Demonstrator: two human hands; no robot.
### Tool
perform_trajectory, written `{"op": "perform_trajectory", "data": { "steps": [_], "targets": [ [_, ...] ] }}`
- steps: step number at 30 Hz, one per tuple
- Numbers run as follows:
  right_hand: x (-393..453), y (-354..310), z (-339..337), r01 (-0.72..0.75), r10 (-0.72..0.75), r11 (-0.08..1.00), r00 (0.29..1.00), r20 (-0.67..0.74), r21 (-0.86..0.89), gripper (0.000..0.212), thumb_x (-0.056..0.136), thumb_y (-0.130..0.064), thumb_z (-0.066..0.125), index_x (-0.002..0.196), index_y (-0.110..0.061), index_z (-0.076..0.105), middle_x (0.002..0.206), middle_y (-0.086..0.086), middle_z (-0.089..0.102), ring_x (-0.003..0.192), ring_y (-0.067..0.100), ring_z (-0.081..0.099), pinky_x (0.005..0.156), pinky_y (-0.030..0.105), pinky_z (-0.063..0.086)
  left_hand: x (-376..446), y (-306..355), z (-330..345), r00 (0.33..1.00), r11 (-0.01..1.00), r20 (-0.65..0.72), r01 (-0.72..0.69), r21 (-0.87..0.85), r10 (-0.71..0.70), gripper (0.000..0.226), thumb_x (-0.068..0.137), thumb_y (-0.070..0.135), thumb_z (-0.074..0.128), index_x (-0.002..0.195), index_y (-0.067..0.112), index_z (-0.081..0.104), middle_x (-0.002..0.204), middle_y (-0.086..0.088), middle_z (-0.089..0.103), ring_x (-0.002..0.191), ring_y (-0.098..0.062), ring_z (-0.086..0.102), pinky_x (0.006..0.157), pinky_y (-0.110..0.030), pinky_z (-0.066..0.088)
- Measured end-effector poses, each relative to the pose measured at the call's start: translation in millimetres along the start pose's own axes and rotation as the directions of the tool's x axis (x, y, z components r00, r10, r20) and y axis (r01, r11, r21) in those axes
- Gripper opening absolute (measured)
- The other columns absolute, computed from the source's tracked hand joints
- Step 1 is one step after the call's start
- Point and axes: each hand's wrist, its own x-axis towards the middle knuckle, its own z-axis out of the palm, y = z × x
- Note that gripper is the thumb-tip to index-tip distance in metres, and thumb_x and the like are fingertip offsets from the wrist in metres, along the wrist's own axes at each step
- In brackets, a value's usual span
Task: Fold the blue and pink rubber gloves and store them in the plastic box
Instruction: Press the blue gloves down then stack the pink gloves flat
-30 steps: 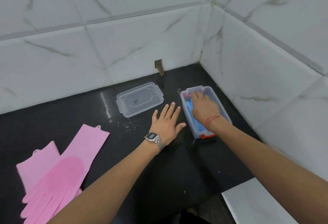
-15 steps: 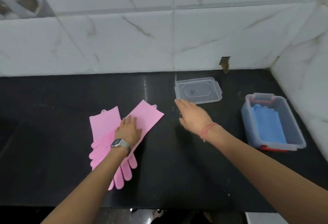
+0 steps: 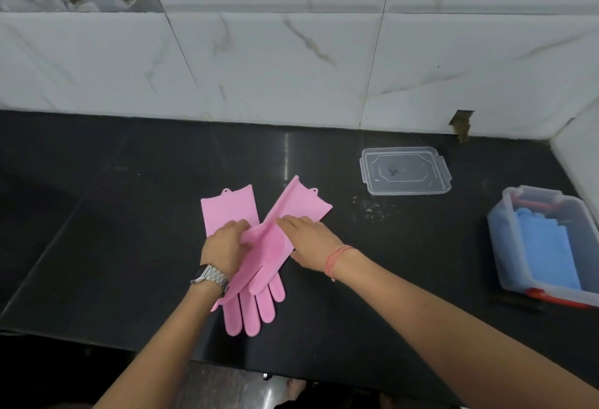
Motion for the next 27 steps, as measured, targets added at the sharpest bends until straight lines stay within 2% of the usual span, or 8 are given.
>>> {"op": "perform_trajectory", "data": {
  "steps": [3,6,10,13,15,19,24,27],
  "targets": [
    [1,2,1,-0.005,0.004,1.0,0.998,-0.058,-0.009,0.078,0.085,-0.009,0.06,0.151,-0.015,0.02,0.158,0.006,0.021,0.142,0.024,0.025,0.112,0.044,0.028,-7,12,-13,0.974,0.975,-0.042,-0.222,-0.013,0.221,0.017,0.085,0.016,0.065,0.101,0.017,0.065,0.1,-0.001,0.06,0.078,-0.028,0.061,0.064,-0.03,0.04],
    [-4,9,2,0.022,-0.034,0.995,0.99,-0.135,-0.094,0.066,0.08,-0.019,0.069,0.139,-0.017,0.04,0.159,0.006,0.02,0.144,0.021,0.021,0.114,0.043,0.018,-13,29,-26,0.917,0.916,-0.012,-0.399,-0.033,0.399,0.018,0.084,0.011,0.065,0.099,0.018,0.067,0.1,0.003,0.062,0.081,-0.022,0.062,0.066,-0.028,0.044],
    [-16,27,-8,0.005,-0.022,0.996,0.979,-0.205,-0.084,0.024,0.08,-0.026,0.065,0.101,-0.016,0.062,0.132,0.005,0.056,0.129,0.023,0.044,0.112,0.044,0.015,-16,49,-44,0.849,0.849,0.025,-0.528,0.006,0.528,0.018,0.083,0.014,0.063,0.097,0.024,0.068,0.094,0.008,0.065,0.082,-0.017,0.064,0.067,-0.028,0.047],
    [-39,41,-16,-0.076,0.082,0.996,0.989,-0.127,0.055,0.022,0.081,-0.036,0.062,0.093,-0.018,0.057,0.086,0.006,0.065,0.091,0.026,0.055,0.083,0.037,0.043,-12,63,-52,0.831,0.831,0.018,-0.556,0.027,0.556,0.015,0.085,0.024,0.066,0.1,0.028,0.066,0.095,0.012,0.066,0.085,-0.013,0.063,0.067,-0.024,0.042],
    [-57,49,-20,-0.123,0.135,0.983,0.988,-0.081,0.139,0.02,0.082,-0.038,0.061,0.087,-0.022,0.05,0.079,0.004,0.061,0.075,0.026,0.053,0.056,0.029,0.037,-8,72,-55,0.843,0.842,0.006,-0.538,0.028,0.538,0.015,0.085,0.036,0.066,0.097,0.03,0.063,0.091,0.013,0.065,0.083,-0.012,0.062,0.063,-0.023,0.038],
    [-94,64,-28,-0.161,0.176,0.956,0.983,-0.042,0.246,0.024,0.08,-0.043,0.064,0.085,-0.027,0.047,0.081,0.001,0.064,0.073,0.025,0.059,0.061,0.033,0.045,1,94,-57,0.871,0.871,0.014,-0.492,0.021,0.491,0.022,0.079,0.048,0.069,0.09,0.031,0.061,0.085,0.014,0.064,0.08,-0.011,0.059,0.062,-0.025,0.042],
    [-139,75,-30,-0.182,0.231,0.819,0.973,-0.023,0.544,0.024,0.083,-0.038,0.068,0.087,-0.019,0.053,0.084,-0.003,0.062,0.077,0.016,0.057,0.071,0.032,0.047,5,133,-68,0.841,0.845,0.086,-0.527,-0.09,0.533,0.017,0.077,0.043,0.073,0.085,0.034,0.061,0.084,0.018,0.063,0.077,-0.006,0.059,0.067,-0.029,0.05],
    [-156,78,-28,-0.171,0.252,0.602,0.968,0.017,0.78,0.029,0.083,-0.035,0.071,0.096,-0.011,0.061,0.093,-0.002,0.067,0.084,0.014,0.065,0.074,0.028,0.053,9,160,-78,0.788,0.786,0.015,-0.613,-0.081,0.616,0.016,0.076,0.042,0.073,0.085,0.04,0.059,0.086,0.019,0.062,0.075,-0.004,0.057,0.064,-0.028,0.048]
  ]
}}
